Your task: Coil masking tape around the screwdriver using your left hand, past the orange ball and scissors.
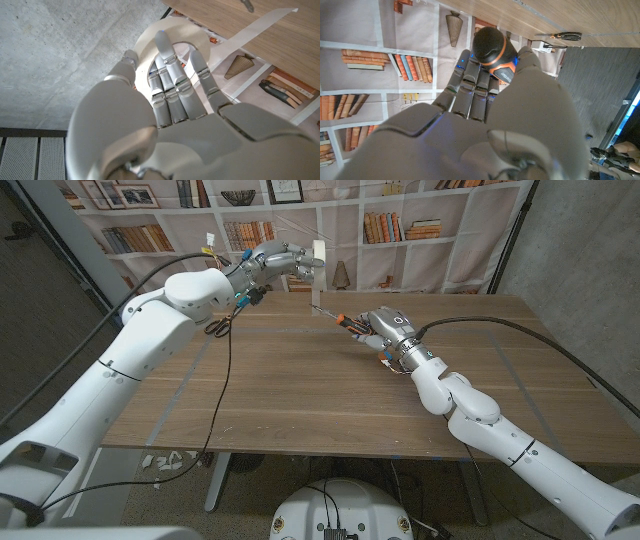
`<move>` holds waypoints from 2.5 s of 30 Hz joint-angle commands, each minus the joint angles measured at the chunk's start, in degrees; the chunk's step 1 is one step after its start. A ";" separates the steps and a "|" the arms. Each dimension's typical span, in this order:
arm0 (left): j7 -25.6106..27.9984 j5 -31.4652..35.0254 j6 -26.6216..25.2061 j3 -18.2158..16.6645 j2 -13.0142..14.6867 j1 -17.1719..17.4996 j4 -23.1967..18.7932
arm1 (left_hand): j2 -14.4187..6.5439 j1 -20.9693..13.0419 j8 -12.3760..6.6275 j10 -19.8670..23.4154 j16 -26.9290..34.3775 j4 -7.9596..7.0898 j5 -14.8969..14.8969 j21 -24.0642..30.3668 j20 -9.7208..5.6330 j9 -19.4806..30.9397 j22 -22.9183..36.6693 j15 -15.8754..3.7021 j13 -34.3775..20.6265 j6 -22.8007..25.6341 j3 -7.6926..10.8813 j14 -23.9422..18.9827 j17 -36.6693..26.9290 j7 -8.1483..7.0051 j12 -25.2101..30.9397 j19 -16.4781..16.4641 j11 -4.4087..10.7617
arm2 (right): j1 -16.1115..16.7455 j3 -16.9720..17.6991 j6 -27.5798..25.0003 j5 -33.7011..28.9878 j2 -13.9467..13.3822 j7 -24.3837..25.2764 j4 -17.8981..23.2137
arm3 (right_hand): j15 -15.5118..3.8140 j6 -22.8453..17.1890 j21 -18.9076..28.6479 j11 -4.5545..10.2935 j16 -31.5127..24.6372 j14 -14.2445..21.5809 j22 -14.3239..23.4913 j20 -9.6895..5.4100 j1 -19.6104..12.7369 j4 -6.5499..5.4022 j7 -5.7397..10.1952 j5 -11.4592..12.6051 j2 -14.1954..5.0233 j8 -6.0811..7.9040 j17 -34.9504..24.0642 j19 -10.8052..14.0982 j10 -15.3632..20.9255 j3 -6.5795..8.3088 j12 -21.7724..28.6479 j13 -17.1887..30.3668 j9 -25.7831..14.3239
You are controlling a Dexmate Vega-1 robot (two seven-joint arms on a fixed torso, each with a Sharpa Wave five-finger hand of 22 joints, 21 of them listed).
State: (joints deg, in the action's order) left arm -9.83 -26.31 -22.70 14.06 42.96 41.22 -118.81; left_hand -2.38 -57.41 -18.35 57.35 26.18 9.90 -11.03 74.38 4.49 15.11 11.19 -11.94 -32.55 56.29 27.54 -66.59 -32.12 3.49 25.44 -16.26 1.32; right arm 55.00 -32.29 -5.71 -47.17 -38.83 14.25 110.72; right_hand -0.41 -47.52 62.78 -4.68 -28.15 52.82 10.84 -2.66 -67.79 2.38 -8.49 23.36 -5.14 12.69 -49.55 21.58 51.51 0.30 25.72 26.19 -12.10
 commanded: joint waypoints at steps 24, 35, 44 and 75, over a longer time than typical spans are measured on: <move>-5.10 -5.97 -11.25 -1.94 6.52 -2.18 -9.14 | -6.28 -7.53 0.35 7.39 0.50 -0.77 0.20 1.55 0.59 0.60 -0.01 -0.71 -5.49 1.07 2.74 -1.63 -0.92 1.66 -0.20 -1.20 5.29 | -1.31 0.68 2.60 -1.43 1.30 0.27 -3.11 | -12.45 -15.75 0.28 10.60 0.82 6.61 0.08 -7.82 -4.53 -0.34 15.08 0.71 -3.78 0.20 -0.76 -0.30 10.03 -0.50 -0.19 0.56 -0.39; -4.72 -8.45 -10.21 -4.27 6.57 -0.79 -10.37 | -6.26 -7.57 0.61 7.42 0.30 -0.80 0.39 1.88 0.64 0.68 -0.05 -0.71 -5.73 0.98 2.94 -1.60 -1.02 1.80 -0.40 -1.18 5.27 | -0.56 0.69 1.74 -1.94 1.06 0.17 -2.29 | -12.42 -15.76 0.33 10.62 1.04 6.60 0.06 -7.76 -4.64 -0.49 15.15 0.84 -3.85 0.15 -0.97 -0.38 9.96 -0.71 -0.36 0.68 -0.43; -5.23 -10.36 -10.59 -5.46 7.82 -0.34 -12.04 | -6.19 -7.66 0.72 7.52 0.30 -0.75 0.49 2.12 0.68 0.79 -0.08 -0.65 -5.87 1.11 3.09 -1.83 -1.16 1.75 -0.55 -1.18 5.43 | -0.72 0.19 1.41 -2.43 1.45 0.02 -2.66 | -12.45 -15.74 0.38 10.64 1.22 6.61 0.05 -7.71 -4.76 -0.60 15.18 0.94 -3.90 0.11 -1.14 -0.43 10.05 -0.87 -0.51 0.67 -0.47; 0.68 -7.68 -10.07 -10.57 12.11 8.51 -15.88 | -6.16 -7.94 1.33 7.86 0.06 -0.78 0.79 2.92 0.88 1.20 -0.23 -0.56 -6.02 1.15 3.61 -1.76 -1.84 2.36 -1.32 -1.12 5.21 | 0.13 0.66 -0.03 -3.69 1.38 -0.92 -0.13 | -12.44 -15.71 0.57 10.59 1.76 6.82 0.01 -7.67 -5.23 -1.00 15.00 1.25 -4.06 -0.01 -1.75 -0.49 10.11 -1.42 -0.98 0.90 -0.56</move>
State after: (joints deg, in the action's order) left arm -11.55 -37.86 -35.36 4.67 53.76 45.25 -134.01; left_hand -1.84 -57.95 -17.01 58.18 26.17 10.32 -10.11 76.93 5.62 16.21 10.93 -11.10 -33.97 56.41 29.73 -67.44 -33.87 4.84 24.04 -17.39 0.49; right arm 54.54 -32.18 -4.93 -50.48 -37.44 13.65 109.40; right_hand -0.84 -48.00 62.78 -4.07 -26.38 53.03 10.65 -2.41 -68.37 1.58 -8.37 24.40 -4.56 12.40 -51.13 21.35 51.71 -0.95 24.78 26.94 -12.40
